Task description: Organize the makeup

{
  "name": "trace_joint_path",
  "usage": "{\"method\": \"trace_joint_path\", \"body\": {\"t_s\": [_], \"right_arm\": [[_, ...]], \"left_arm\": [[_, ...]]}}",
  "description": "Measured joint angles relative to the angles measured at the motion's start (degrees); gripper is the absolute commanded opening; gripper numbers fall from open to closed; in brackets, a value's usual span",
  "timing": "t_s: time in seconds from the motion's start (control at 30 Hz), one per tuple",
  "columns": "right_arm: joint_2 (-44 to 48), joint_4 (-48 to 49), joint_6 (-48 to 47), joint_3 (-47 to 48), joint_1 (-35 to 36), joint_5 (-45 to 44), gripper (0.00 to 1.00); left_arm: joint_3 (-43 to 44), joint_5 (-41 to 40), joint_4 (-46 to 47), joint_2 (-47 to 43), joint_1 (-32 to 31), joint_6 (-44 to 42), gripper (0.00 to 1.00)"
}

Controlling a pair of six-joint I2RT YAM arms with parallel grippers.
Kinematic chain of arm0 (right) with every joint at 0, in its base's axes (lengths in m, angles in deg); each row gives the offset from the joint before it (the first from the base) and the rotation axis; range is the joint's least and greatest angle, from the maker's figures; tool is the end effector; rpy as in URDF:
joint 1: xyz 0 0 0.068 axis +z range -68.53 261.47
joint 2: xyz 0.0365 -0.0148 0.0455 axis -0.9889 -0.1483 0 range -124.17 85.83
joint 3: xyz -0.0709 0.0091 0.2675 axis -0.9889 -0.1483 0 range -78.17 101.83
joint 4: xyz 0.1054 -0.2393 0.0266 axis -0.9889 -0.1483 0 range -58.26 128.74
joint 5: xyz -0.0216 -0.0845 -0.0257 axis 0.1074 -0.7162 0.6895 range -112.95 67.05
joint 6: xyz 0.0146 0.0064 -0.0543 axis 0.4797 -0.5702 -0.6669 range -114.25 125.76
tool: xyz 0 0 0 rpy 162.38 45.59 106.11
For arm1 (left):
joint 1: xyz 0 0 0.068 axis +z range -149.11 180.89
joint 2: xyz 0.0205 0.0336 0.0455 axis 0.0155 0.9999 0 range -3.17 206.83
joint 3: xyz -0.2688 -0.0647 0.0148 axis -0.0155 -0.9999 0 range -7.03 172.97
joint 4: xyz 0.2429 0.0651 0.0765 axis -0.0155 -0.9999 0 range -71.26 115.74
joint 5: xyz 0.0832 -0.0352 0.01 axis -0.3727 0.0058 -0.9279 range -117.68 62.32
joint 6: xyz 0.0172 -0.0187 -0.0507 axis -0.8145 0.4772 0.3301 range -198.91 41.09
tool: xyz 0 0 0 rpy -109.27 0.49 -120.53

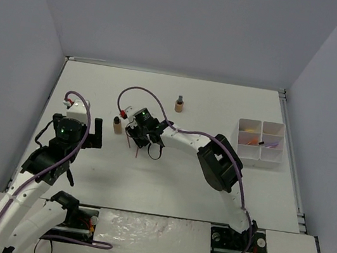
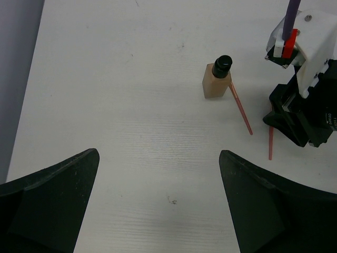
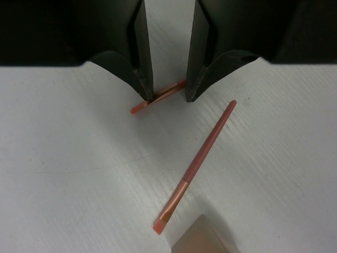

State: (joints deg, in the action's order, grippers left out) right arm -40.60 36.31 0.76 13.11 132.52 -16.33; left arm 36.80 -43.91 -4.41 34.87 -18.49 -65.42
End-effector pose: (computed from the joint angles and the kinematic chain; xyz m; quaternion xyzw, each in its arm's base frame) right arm 0.3141 0.3957 0.1673 -0.4433 0.7787 0.2201 0.3855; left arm 0.1451 -0.0393 0.3171 -0.0337 0.8348 -0.0380 0.5482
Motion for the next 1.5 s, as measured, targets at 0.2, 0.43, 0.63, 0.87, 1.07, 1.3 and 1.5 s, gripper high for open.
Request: {"method": "trace_joint_path", "body": {"t_s": [0.2,0.43,0.63,0.87,1.07,1.3,1.5], "right_arm": [[0.4,1.2,1.7,-1.2,0.0,-0.9,0.03],[4.7,4.0,4.0,-8.4,-0.1,-3.6,0.00],[10.4,2.6,6.2,-15.7,-2.0,-4.3,0.00],[23.8,0.5,9.3,-22.9,-8.6,-5.1,0.00],[43.5,5.8,12.6,-27.8,-15.8,-15.6,0.00],[57.5,10.9,17.4,-35.2,-25.6,-31.9,0.00],[58.5,13.2,23.3,-40.7,-33.6,-44.3,0.00]], "left_arm": [[-0.3,0.1,0.0,0.1,0.0,0.0,0.97],[-0.3,0.5,0.2,0.4,0.0,0.0,0.97],[-0.3,1.0,0.4,0.8,0.0,0.0,0.97],[-0.3,1.0,0.4,0.8,0.0,-0.1,0.97],[-0.3,1.0,0.4,0.8,0.0,-0.1,0.97],[-0.3,1.0,0.4,0.8,0.0,-0.1,0.97],[-0.3,1.0,0.4,0.9,0.0,-0.1,0.97]]}}
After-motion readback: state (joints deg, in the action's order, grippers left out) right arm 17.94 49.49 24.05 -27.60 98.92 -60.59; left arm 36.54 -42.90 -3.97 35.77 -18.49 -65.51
